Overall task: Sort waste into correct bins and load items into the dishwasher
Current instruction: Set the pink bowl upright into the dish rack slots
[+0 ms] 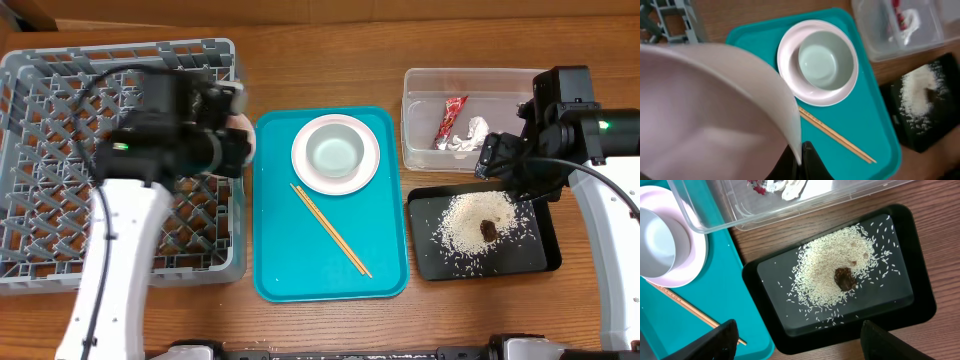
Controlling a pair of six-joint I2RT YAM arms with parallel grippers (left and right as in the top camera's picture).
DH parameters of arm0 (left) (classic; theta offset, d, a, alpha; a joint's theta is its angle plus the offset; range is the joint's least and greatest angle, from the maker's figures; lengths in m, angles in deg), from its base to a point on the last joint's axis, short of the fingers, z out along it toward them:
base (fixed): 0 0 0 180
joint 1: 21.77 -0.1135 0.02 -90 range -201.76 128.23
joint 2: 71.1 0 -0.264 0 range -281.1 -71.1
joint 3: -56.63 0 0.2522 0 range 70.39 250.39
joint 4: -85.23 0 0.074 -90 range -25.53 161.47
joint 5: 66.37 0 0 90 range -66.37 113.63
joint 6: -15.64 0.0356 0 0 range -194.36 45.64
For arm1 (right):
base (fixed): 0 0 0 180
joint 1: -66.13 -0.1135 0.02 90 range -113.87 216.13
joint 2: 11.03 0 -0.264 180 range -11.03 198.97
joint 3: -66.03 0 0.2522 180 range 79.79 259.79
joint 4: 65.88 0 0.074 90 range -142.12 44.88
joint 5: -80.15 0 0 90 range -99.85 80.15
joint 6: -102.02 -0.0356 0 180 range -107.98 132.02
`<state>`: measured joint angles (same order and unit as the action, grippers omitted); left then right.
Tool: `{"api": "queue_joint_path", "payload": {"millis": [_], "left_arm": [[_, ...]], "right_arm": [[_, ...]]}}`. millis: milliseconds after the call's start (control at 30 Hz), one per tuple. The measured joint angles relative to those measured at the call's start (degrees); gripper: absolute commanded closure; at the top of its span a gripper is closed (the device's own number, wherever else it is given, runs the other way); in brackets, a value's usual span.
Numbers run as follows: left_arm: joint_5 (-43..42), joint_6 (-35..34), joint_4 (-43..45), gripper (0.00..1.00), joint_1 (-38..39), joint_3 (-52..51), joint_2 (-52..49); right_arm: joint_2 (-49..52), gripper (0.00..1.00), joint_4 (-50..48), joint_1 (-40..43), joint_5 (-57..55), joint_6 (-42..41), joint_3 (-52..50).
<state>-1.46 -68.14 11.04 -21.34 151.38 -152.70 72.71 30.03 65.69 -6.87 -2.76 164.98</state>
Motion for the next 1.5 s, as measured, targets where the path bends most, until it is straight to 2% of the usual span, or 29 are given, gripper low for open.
{"api": "queue_joint_path", "payload": {"millis": [200,400,633,833,900,933,1067,1267,1500], "left_arm": [[-21.5,12.8,-0.9,0.96,-16.4,0.0,-6.3],[-33.1,19.7,-2.6,0.96,-22.7,0.0,-15.0],[-36.7,23.9,-5.3,0.96,-26.4,0.0,-20.7],[-35.9,26.0,-8.5,0.96,-31.1,0.0,-21.1],[-35.6,26.4,-9.2,0.93,-32.0,0.0,-21.1],[-35.5,26.6,-9.7,0.96,-32.4,0.0,-21.1],[-34.6,27.2,-10.8,0.96,-32.6,0.0,-21.1],[-40.8,31.1,-12.3,0.96,-32.7,0.0,-21.1],[-44.1,33.2,-9.2,0.96,-32.7,0.0,-21.1]], "right_arm": [[0.0,0.20,0.4,0.0,0.0,0.0,0.0],[0.0,0.20,0.6,0.0,0.0,0.0,0.0],[0.0,0.20,0.7,0.0,0.0,0.0,0.0],[0.0,0.20,1.0,0.0,0.0,0.0,0.0],[0.0,0.20,1.0,0.0,0.0,0.0,0.0],[0.0,0.20,1.0,0.0,0.0,0.0,0.0],[0.0,0.20,1.0,0.0,0.0,0.0,0.0],[0.0,0.21,1.0,0.0,0.0,0.0,0.0],[0.0,0.21,1.0,0.0,0.0,0.0,0.0]]}}
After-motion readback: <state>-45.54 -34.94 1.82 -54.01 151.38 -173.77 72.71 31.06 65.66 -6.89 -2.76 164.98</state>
